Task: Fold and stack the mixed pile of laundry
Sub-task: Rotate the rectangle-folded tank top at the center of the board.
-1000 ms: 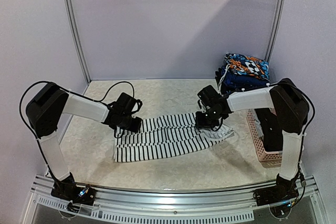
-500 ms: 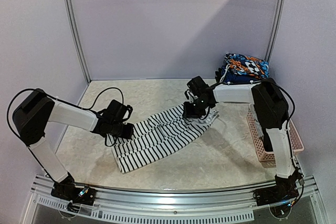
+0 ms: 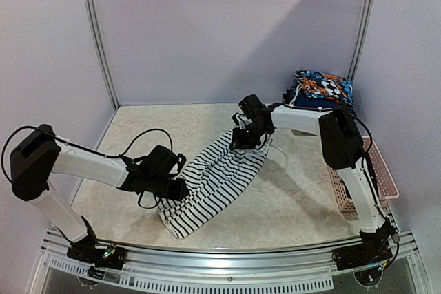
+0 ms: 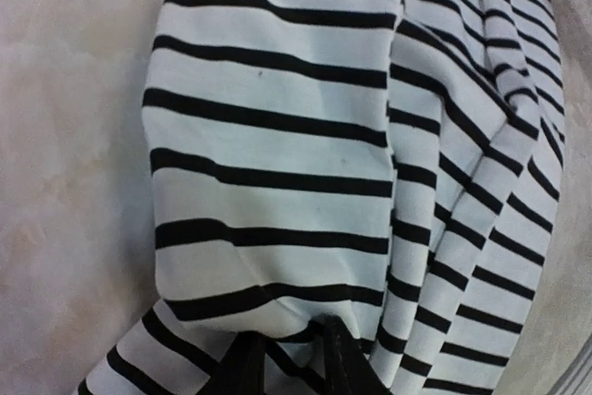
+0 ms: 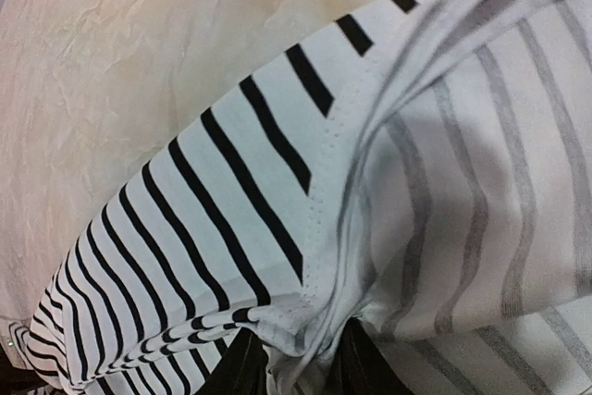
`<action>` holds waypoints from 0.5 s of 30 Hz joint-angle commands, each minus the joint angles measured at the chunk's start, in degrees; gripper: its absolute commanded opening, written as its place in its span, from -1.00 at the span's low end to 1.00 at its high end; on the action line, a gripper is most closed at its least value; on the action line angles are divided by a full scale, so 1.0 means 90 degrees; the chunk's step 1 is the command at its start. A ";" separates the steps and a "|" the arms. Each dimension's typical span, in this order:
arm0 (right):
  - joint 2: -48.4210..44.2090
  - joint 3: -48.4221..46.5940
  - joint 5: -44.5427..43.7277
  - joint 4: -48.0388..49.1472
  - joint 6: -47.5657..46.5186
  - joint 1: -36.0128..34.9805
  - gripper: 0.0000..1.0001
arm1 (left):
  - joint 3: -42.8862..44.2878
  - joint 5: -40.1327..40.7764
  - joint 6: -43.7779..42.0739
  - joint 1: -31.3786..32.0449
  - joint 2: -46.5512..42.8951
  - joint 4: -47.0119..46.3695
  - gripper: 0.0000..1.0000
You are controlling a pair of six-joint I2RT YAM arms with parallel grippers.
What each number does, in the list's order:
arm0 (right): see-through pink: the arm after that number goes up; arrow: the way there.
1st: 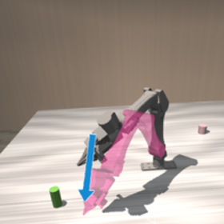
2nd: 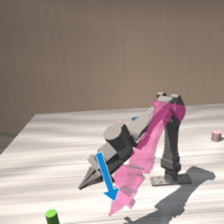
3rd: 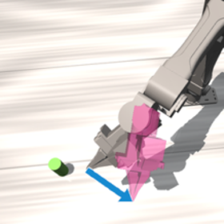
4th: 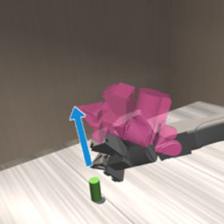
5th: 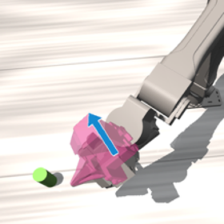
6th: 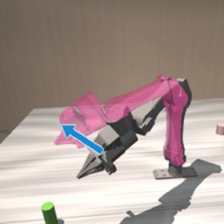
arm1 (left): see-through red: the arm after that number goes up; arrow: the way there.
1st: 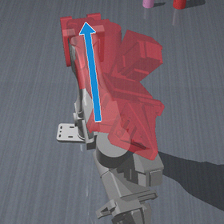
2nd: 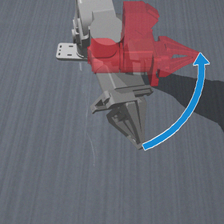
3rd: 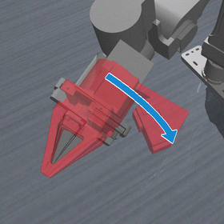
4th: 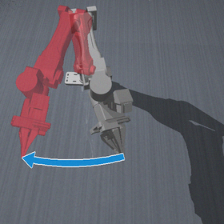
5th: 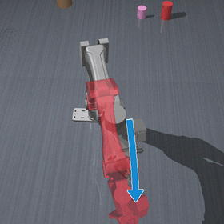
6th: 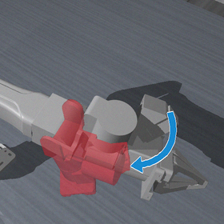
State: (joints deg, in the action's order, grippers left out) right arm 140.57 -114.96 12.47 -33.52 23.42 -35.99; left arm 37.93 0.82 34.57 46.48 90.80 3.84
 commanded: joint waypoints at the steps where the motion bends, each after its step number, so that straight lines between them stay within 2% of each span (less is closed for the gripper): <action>1: 0.0338 -0.0078 0.0031 -0.0405 -0.0175 0.0306 -0.41 | -0.0184 -0.0309 0.0485 0.0294 -0.0245 0.1308 -0.55; 5: 0.0249 -0.0077 0.0164 -0.0340 -0.0370 0.0377 -0.41 | -0.0023 -0.0120 0.0408 0.0414 -0.0650 0.1756 -0.54; 9: 0.0089 -0.0069 0.0381 -0.0222 -0.0542 0.0381 -0.40 | 0.0270 0.0457 0.0111 0.0433 -0.1238 0.2099 -0.48; 15: -0.0251 -0.0075 0.0583 -0.0124 -0.0711 0.0376 -0.39 | 0.0889 0.1421 -0.0607 0.0399 -0.1374 0.2193 -0.24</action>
State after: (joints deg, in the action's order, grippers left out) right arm 140.86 -115.48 16.03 -34.02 18.98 -32.82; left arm 41.76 6.31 34.02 49.65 78.72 21.91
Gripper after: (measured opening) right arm 0.302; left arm 0.356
